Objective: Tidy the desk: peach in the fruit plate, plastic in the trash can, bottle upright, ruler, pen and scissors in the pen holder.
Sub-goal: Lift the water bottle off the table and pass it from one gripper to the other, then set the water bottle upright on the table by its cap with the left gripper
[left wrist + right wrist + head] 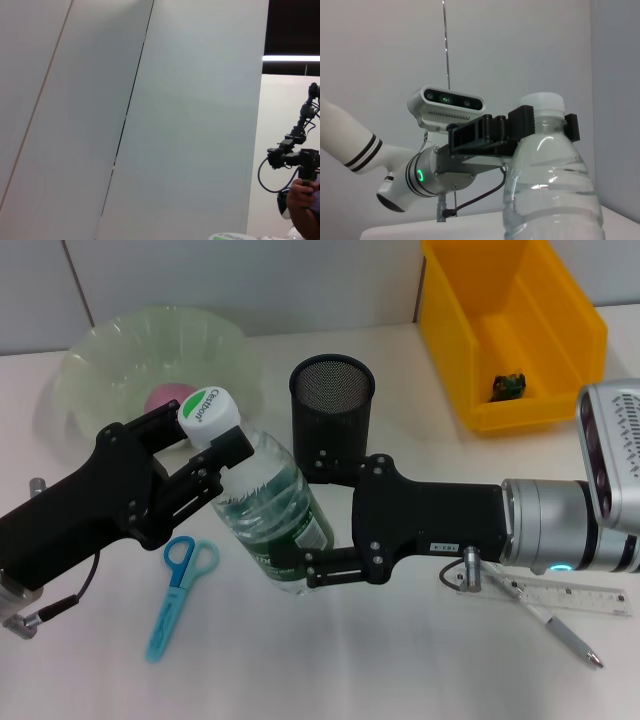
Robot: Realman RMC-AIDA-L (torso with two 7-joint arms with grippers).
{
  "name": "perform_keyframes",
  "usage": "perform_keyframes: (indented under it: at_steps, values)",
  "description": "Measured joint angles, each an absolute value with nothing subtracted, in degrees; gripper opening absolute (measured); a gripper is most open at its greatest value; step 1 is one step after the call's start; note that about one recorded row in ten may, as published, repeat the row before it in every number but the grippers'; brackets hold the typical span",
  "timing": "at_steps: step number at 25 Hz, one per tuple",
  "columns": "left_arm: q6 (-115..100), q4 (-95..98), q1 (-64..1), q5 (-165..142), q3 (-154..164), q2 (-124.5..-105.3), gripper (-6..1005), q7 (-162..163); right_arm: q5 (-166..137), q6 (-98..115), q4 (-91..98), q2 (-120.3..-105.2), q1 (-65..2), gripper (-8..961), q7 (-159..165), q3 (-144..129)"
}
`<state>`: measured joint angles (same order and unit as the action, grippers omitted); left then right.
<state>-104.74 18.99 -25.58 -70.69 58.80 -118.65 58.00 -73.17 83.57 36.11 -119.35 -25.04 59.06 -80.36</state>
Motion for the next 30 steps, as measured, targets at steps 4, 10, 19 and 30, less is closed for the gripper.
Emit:
perform_keyframes:
  at_steps: [4, 10, 19, 30]
  values:
    - [-104.8, 19.03, -25.51, -70.73, 58.79, -118.61, 484, 58.01, -73.46, 83.77, 36.13, -119.29, -24.82, 822, 59.45, -80.35]
    - [-105.11, 19.08, -25.39, -70.75, 58.66, -118.57, 491, 58.0, -73.6, 84.01, 36.57, -119.26, -23.74, 821, 59.71, -80.21]
    - [-105.27, 19.1, -25.31, -70.76, 58.61, -118.56, 500, 58.01, -73.53, 87.09, 38.68, -118.98, -20.57, 820, 61.16, -78.75]
    - [-104.84, 19.26, -25.53, -70.76, 58.42, -118.38, 512, 57.44, -74.13, 89.58, 40.74, -118.64, -13.54, 819, 61.76, -71.71]
